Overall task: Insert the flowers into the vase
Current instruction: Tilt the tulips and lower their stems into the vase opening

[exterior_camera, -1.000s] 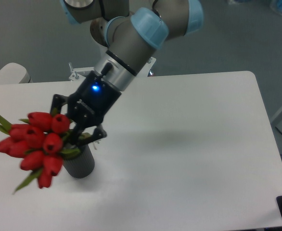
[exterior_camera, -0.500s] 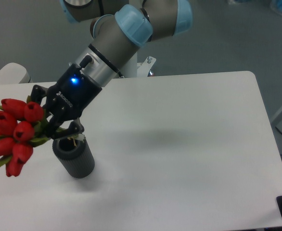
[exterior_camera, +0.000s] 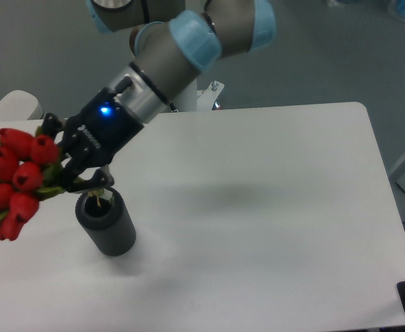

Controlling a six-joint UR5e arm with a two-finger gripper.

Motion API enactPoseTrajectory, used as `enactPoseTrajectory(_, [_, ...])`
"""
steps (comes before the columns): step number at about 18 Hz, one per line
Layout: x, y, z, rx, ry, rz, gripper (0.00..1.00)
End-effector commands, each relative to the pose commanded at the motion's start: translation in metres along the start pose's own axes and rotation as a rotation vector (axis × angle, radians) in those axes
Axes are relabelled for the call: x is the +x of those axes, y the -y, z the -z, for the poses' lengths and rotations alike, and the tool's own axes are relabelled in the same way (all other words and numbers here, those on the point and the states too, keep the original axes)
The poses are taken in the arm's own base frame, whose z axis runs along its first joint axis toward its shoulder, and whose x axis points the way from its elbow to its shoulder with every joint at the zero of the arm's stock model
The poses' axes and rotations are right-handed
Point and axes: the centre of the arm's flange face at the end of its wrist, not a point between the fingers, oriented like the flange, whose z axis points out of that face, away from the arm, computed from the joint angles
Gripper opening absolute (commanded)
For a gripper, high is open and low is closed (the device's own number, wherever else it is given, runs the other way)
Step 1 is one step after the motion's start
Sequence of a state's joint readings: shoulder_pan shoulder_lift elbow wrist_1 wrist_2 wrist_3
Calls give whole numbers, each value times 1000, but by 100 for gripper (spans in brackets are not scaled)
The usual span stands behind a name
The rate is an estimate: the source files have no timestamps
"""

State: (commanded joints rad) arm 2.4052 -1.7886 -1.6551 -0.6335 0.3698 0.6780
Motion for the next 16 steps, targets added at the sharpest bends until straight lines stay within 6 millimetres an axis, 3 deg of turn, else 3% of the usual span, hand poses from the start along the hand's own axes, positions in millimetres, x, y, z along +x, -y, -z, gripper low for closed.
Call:
enactPoseTrajectory(5, [-3, 3, 18, 92, -70, -7, 28])
enactPoseTrajectory(16, [-6, -11, 3, 92, -98, -53, 26])
